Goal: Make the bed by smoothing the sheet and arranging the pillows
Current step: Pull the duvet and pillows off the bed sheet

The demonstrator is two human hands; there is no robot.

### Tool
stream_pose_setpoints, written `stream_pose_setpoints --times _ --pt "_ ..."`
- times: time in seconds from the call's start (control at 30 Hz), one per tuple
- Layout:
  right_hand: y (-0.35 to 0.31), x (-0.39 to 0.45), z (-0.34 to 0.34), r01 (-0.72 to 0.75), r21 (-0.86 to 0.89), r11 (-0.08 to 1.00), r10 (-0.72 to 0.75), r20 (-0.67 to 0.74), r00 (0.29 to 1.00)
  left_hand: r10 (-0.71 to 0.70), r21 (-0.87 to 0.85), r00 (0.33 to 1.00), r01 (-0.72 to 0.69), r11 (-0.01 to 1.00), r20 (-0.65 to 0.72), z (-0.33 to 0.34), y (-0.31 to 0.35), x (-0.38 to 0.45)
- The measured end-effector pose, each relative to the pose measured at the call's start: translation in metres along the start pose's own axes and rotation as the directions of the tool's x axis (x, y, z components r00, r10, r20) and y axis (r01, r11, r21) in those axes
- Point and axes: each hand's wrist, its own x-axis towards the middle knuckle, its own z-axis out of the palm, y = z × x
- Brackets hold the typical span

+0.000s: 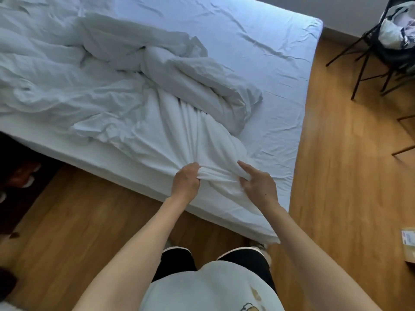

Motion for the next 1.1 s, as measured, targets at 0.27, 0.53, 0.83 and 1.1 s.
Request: stream_pose_setpoints --times 0.27,0.53,0.83,1.1 --pt "0.136 0.035 -0.085 0.235 -0.004 0.972 -0.231 0.171 0.958 -0.206 -0.055 0.967 0.199 0.978 -0.153 0.098 0.131 -0.012" --pt "0.23 0.034 -0.157 0.338 -0.005 0.941 -0.325 0.261 0.909 -0.284 -0.038 0.93 0.283 0.958 -0.232 0.163 0.238 -0.041" --pt "0.322 0.02 -0.195 0.403 0.017 0.915 -0.396 0.225 0.89 -0.305 -0.086 0.893 0.293 0.952 -0.331 0.24 0.315 -0.073" --pt "0.393 -0.05 -0.154 0.476 -0.298 0.827 -0.063 0.794 0.605 -0.589 0.213 0.805 0.589 0.78 -0.07 0.316 0.298 -0.161"
